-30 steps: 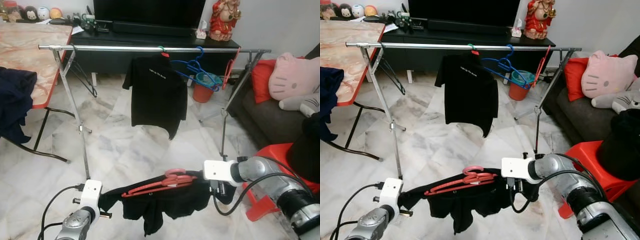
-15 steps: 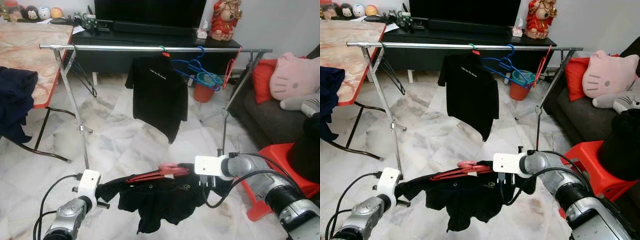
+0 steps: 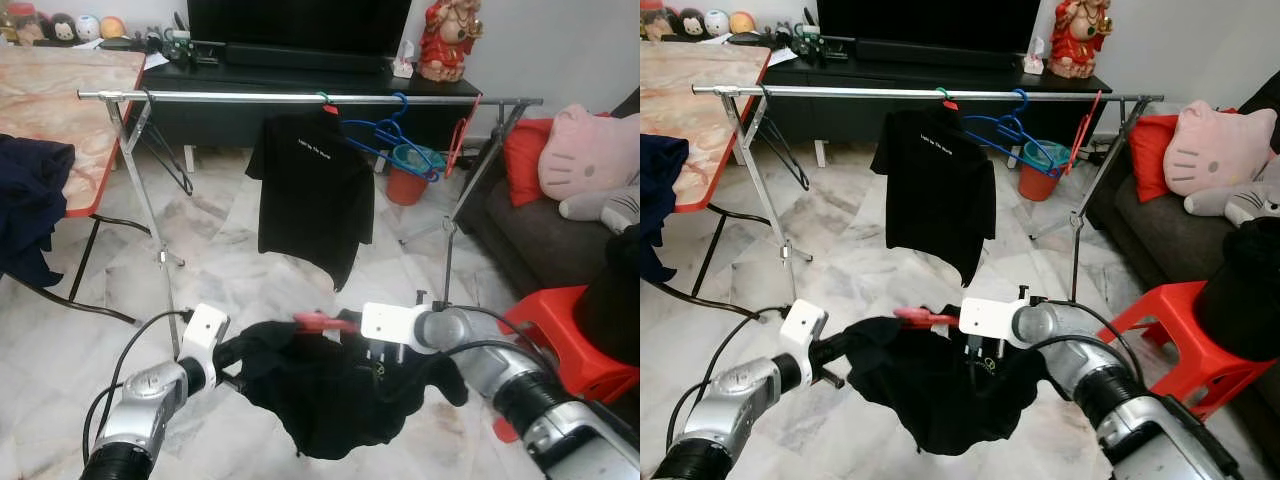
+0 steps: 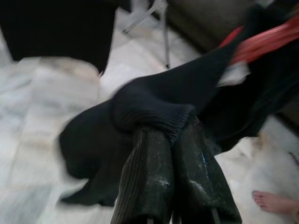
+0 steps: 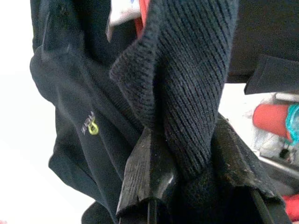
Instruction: Hang hanger
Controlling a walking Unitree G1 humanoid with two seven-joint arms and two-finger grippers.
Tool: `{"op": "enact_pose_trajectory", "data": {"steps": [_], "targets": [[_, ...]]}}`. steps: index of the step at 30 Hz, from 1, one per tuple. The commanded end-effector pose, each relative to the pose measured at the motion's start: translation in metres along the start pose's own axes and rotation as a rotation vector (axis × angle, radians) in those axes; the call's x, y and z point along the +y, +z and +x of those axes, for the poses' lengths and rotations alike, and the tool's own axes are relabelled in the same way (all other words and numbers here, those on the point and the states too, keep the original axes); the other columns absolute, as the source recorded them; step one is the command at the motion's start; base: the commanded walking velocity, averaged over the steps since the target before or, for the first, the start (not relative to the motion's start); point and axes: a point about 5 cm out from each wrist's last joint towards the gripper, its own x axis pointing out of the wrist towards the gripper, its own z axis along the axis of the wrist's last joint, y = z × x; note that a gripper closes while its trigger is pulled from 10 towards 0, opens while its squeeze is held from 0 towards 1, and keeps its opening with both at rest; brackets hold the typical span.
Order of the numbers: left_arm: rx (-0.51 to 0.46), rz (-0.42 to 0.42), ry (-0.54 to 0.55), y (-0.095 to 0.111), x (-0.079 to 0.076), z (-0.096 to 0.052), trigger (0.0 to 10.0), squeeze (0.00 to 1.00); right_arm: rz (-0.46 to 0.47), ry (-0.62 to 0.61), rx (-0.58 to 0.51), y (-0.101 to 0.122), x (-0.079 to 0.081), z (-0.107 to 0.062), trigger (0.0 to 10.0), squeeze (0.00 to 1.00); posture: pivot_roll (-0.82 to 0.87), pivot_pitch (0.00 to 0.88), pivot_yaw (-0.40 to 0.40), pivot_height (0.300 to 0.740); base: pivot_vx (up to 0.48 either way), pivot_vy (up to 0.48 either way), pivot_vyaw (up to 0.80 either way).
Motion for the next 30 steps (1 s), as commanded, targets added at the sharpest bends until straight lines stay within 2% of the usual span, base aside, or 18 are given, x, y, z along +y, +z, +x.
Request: {"op": "enact_pose_trajectory", "data": {"steps": [1,6,9,11,12,13,17,19,20,23,27,29,30], "targets": [[-0.057,0.000,-0.075,0.016,-0.013,0.005,10.0,0.00,0.043,-0.036,0.003,0.003,-0.004,-0.001,0.0,0.00,0.01,0.000,-0.143,0.740,0.000,0.000,0.00],[-0.122,-0.017,-0.158,0.034,-0.025,0.005,10.0,0.00,0.044,-0.044,0.027,0.007,0.000,0.002,0.0,0.00,0.01,0.000,-0.139,0.740,0.000,0.000,0.00],[-0.140,-0.018,-0.245,0.044,-0.038,0.004,10.0,0.00,0.080,-0.107,0.005,0.015,-0.002,0.006,0.0,0.00,0.01,0.000,-0.138,0.740,0.000,0.000,0.00],[-0.116,-0.004,-0.293,0.043,-0.046,0.005,10.0,0.00,0.153,-0.187,-0.037,0.022,-0.008,0.008,0.0,0.00,0.02,0.000,-0.136,0.740,0.000,0.000,0.00],[-0.094,0.011,-0.315,0.040,-0.051,0.006,10.0,0.00,0.251,-0.237,-0.089,0.029,-0.014,0.009,0.0,0.00,0.02,0.000,-0.136,0.740,0.000,0.000,0.00],[-0.088,0.015,-0.319,0.039,-0.053,0.006,10.0,0.00,0.281,-0.250,-0.105,0.030,-0.015,0.009,0.0,0.00,0.02,0.000,-0.136,0.740,0.000,0.000,0.00],[-0.050,0.018,-0.328,0.031,-0.060,0.009,10.0,0.00,0.439,-0.237,-0.186,0.040,-0.011,0.013,0.0,0.00,0.02,0.000,-0.129,0.740,0.000,0.000,0.00],[-0.029,0.019,-0.328,0.027,-0.071,0.016,10.0,0.00,0.563,-0.198,-0.282,0.053,-0.004,0.016,0.0,0.00,0.03,0.000,-0.123,0.740,0.000,0.000,0.00],[-0.016,0.034,-0.316,0.025,-0.075,0.021,10.0,0.00,0.579,-0.183,-0.298,0.056,0.000,0.017,0.0,0.00,0.03,0.000,-0.122,0.740,0.000,0.000,0.00],[0.000,0.059,-0.256,0.022,-0.074,0.028,10.0,0.00,0.569,-0.186,-0.293,0.057,0.004,0.019,0.0,0.00,0.02,0.000,-0.113,0.740,0.000,0.000,0.00],[-0.024,0.074,-0.180,0.025,-0.071,0.033,10.0,0.00,0.601,-0.182,-0.311,0.056,0.007,0.019,0.0,0.00,0.02,0.000,-0.104,0.740,0.000,0.000,0.00],[-0.055,0.071,-0.180,0.028,-0.072,0.034,10.0,0.00,0.616,-0.181,-0.313,0.054,0.009,0.019,0.0,0.00,0.02,0.000,-0.097,0.740,0.000,0.000,0.00],[-0.067,0.075,-0.168,0.030,-0.071,0.034,10.0,1.00,0.622,-0.184,-0.313,0.054,0.009,0.019,0.0,0.00,0.02,0.000,-0.096,0.740,0.000,0.000,0.00]]}}
